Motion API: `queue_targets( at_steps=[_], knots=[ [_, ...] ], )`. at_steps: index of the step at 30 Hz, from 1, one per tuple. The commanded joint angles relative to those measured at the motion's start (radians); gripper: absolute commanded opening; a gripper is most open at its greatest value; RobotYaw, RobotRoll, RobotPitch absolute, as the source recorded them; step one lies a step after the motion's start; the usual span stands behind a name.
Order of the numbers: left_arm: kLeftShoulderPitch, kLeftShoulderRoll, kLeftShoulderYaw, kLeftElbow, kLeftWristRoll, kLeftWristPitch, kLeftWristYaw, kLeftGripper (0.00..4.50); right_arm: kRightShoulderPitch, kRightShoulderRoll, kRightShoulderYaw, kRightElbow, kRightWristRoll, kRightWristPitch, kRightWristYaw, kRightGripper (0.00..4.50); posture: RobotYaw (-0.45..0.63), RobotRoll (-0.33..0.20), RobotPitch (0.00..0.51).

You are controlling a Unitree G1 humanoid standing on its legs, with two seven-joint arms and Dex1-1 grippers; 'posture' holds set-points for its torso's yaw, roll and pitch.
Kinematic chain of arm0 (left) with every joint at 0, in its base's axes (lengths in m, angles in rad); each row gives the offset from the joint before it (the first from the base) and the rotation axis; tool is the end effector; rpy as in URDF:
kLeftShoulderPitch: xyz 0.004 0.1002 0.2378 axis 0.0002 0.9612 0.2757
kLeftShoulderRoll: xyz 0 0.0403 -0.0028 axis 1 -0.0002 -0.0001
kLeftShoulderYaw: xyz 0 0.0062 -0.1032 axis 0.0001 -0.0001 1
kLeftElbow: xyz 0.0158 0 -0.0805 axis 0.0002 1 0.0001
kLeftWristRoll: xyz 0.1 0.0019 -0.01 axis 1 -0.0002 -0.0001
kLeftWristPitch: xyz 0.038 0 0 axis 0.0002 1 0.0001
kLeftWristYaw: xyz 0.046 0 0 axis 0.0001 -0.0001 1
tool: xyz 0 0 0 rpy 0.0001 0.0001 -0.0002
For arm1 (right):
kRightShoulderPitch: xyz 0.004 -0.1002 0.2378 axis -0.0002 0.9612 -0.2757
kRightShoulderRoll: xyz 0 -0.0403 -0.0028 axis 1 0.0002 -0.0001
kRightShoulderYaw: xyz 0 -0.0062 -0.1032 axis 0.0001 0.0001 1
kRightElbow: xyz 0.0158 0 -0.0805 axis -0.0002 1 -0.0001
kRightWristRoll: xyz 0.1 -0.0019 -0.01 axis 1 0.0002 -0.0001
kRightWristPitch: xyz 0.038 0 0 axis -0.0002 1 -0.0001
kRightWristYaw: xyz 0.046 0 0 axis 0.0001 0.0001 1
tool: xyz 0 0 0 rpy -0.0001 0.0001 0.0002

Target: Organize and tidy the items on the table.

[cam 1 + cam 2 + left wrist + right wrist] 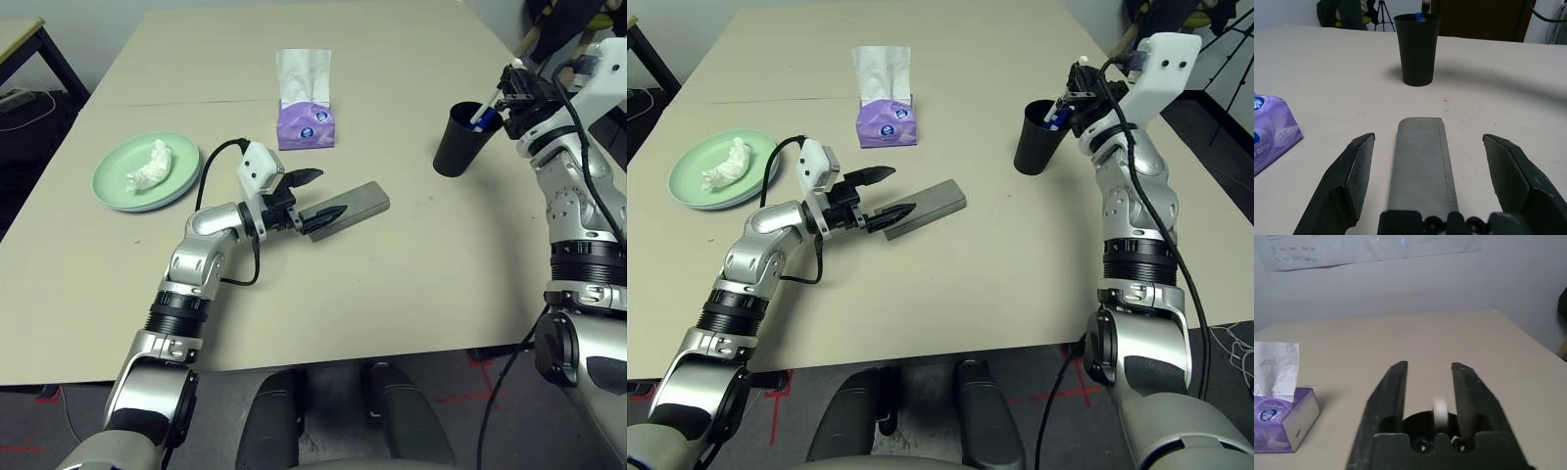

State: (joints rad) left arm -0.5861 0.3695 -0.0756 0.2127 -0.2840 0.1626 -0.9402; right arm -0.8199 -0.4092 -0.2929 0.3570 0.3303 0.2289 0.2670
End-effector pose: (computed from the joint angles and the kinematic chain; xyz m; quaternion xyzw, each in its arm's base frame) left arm 0.3028 0.1782 0.1510 0.0942 -0.0545 -0.5056 0.8559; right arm 0.3197 -0.2400 0.2174 0.0386 -0.1673 0.0591 0.9834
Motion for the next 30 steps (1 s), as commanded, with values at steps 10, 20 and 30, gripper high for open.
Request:
queue_targets(
  at_steps=[10, 20, 30],
  knots=[
    [0.016, 0.009, 0.029, -0.032, -0.005, 0.005, 0.039, 4.5, 0.003, -0.02, -0.027, -0.025, 0.054, -0.041, 0.09, 4.44, 0.02, 0.0, 0.112],
    [0.044, -0.078, 0.213, -0.056, 0.065, -0.023, 0.495, 4.5, 0.358, 0.04, 0.026, -0.107, 0.004, -0.28, 0.226, 4.44, 0.03, 0.0, 0.111],
    [0.162, -0.057, 0.376, -0.061, 0.124, -0.125, 0.778, 4.5, 0.37, 0.108, 0.014, 0.004, -0.1, -0.382, 0.022, 4.44, 0.04, 0.0, 0.106]
  ],
)
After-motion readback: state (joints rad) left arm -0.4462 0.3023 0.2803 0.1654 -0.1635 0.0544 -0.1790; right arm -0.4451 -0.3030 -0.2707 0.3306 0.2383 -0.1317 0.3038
